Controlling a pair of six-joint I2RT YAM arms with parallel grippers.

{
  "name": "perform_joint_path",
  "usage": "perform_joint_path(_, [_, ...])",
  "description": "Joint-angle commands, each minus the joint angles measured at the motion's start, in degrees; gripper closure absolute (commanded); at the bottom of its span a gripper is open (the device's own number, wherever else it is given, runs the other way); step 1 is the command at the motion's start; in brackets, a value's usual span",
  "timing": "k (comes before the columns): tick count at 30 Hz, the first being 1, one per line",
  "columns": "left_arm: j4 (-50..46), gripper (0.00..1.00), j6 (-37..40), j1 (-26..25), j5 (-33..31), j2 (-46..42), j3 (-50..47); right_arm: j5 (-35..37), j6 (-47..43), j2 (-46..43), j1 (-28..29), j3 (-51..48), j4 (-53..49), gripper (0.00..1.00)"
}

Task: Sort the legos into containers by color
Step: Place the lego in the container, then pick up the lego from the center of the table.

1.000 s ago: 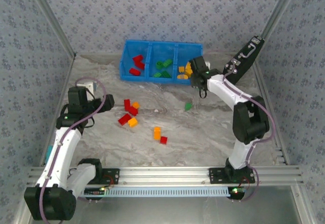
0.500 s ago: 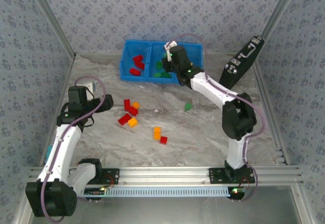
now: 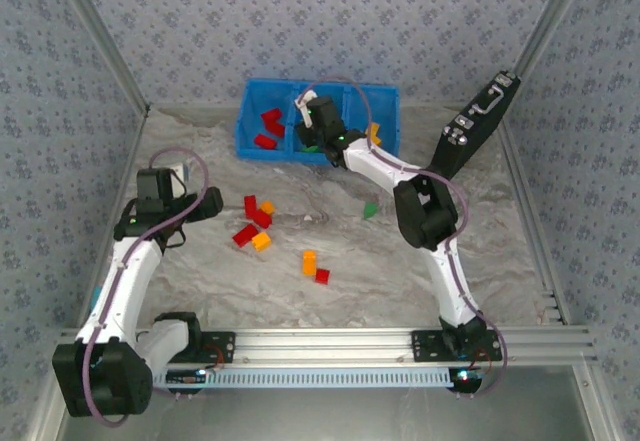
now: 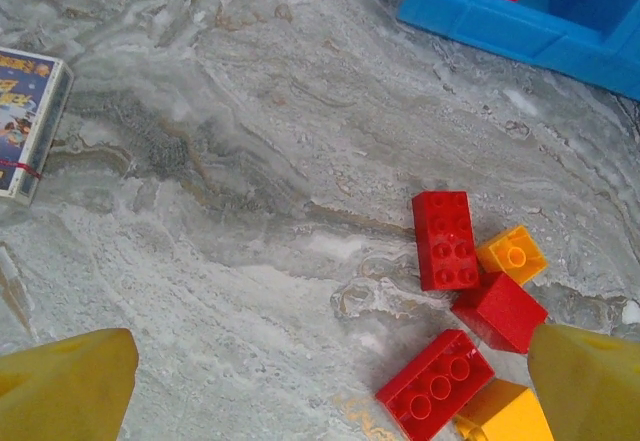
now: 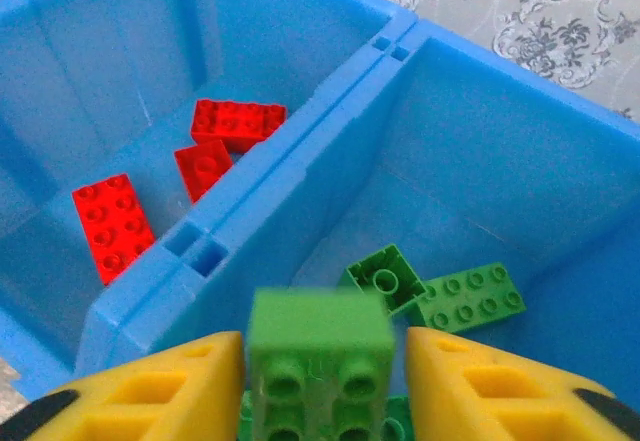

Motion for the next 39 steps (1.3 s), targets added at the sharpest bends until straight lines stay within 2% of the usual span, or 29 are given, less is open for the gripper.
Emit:
perform_joint_path(1, [-0.89, 0.0, 0.73, 0.42, 1.39, 0.95, 2.29, 1.05, -1.45, -0.77, 0.28, 2.85, -1.08, 0.45])
perform_joint_path(7, [-0.71, 0.0, 0.17, 0.51, 1.76, 0.81, 2.58, 1.38, -1.64, -7.83, 0.31, -2.24, -3.25, 0.38])
perform_joint_path(11, [-0.45, 0.0, 0.04, 0.53, 1.51, 0.12, 2.4, 0.41, -0.43, -17.67, -0.04, -11.21, -6.1, 0.31])
perform_joint_path(17, [0.09, 0.0, -0.41, 0.54, 2.47, -0.86, 2.17, -2.22, 7.78, -31.64, -3.2, -25.43, -16.53, 0.28])
perform_joint_path(20, [0.42, 0.0, -0.58, 0.5, 3.08, -0.87, 2.14, -4.41, 12.62, -37.41, -4.91, -33.88, -18.45, 0.27])
perform_joint_path(23, [0.85, 0.0, -0.92, 0.56, 3.62, -0.87, 2.05, -3.2, 19.91, -41.38, -6.58, -41.1, -18.64, 0.25])
perform_joint_path(27, [1.13, 0.0, -1.27, 0.5, 4.0, -0.77, 1.95, -4.69, 30.45, -43.26, -8.24, -48.92, -17.92, 0.25])
perform_joint_path(31, [1.31, 0.0, -1.51, 0.5, 4.67, -0.74, 1.87, -5.89, 37.31, -42.03, -8.15, -52.22, -16.85, 0.25])
perform_joint_path(39, [0.9, 0.0, -1.29, 0.5, 4.5, -1.89, 1.7, -9.84, 40.06, -34.91, -8.13, -50.44, -16.53, 0.24])
